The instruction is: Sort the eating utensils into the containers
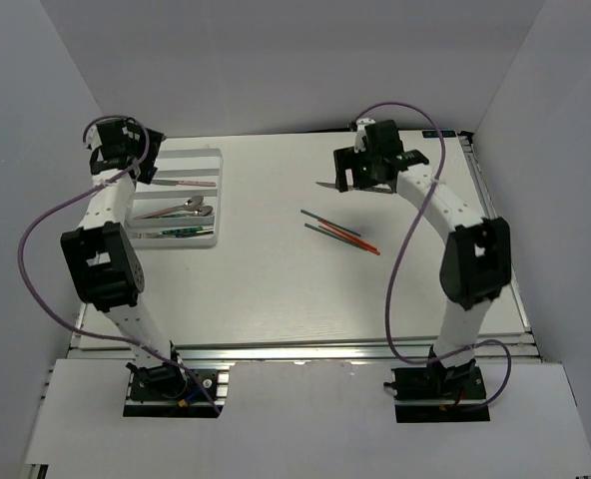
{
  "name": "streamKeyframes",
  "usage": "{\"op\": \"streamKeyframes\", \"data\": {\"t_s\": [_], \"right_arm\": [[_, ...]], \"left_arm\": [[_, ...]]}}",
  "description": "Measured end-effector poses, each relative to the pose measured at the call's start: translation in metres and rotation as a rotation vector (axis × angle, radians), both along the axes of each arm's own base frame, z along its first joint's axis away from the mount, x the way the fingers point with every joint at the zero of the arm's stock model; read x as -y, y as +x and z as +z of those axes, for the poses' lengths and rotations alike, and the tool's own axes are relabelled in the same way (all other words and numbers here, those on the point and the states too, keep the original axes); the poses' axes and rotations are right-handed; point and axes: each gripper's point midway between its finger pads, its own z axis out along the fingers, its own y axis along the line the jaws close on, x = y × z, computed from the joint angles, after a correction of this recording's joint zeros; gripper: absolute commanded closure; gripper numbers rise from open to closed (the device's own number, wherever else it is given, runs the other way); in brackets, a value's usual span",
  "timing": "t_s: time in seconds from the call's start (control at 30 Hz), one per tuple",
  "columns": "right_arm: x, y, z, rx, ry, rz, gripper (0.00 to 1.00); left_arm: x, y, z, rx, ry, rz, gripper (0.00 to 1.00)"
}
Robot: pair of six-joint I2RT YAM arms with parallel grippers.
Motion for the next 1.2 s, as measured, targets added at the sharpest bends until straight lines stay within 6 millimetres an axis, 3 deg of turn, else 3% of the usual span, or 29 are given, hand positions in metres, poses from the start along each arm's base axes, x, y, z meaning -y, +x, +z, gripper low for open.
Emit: {"op": "streamKeyframes", "data": {"t_s": [0.17, 0.27, 0.37, 0.47, 0.63, 0.8, 0.87, 0.9, 0.93, 1.0, 1.03, 1.2], "right_arm": [[0.018, 0.082, -0.038, -0.036, -0.146, 0.037, 0.11], [0.038, 0.111, -0.075, -0.073, -0.236, 0.073, 0.12], [0.061, 0.11, -0.113, -0.144, -0.29, 0.134, 0.12], [0.083, 0.101, -0.134, -0.19, -0.339, 0.179, 0.12], [0.094, 0.109, -0.134, -0.154, -0.374, 0.224, 0.16], [0.087, 0.108, -0.152, -0.164, -0.34, 0.274, 0.26], [0.084, 0.109, -0.153, -0.156, -0.323, 0.282, 0.44], [0.082, 0.109, -0.154, -0.156, -0.311, 0.286, 0.58], [0.08, 0.109, -0.155, -0.156, -0.302, 0.292, 0.82], [0.078, 0.109, -0.155, -0.154, -0.295, 0.295, 0.96], [0.078, 0.11, -0.154, -0.152, -0.3, 0.287, 1.0], [0.074, 0.105, -0.153, -0.138, -0.292, 0.254, 1.0]], "left_arm": [[0.022, -0.038, 0.07, 0.088, 0.124, -0.173, 0.02], [0.043, -0.084, 0.088, 0.126, 0.198, -0.28, 0.02], [0.065, -0.129, 0.074, 0.106, 0.239, -0.374, 0.02], [0.082, -0.154, 0.047, 0.064, 0.24, -0.45, 0.02], [0.099, -0.169, 0.007, -0.031, 0.236, -0.532, 0.02], [0.108, -0.171, 0.004, -0.029, 0.251, -0.576, 0.02], [0.111, -0.172, 0.003, -0.03, 0.253, -0.588, 0.02], [0.111, -0.173, 0.002, -0.03, 0.253, -0.592, 0.02], [0.112, -0.173, 0.001, -0.031, 0.253, -0.594, 0.02], [0.113, -0.173, 0.002, -0.03, 0.254, -0.599, 0.02], [0.114, -0.174, 0.002, -0.029, 0.254, -0.601, 0.02], [0.127, -0.177, 0.002, 0.002, 0.242, -0.611, 0.02]]}}
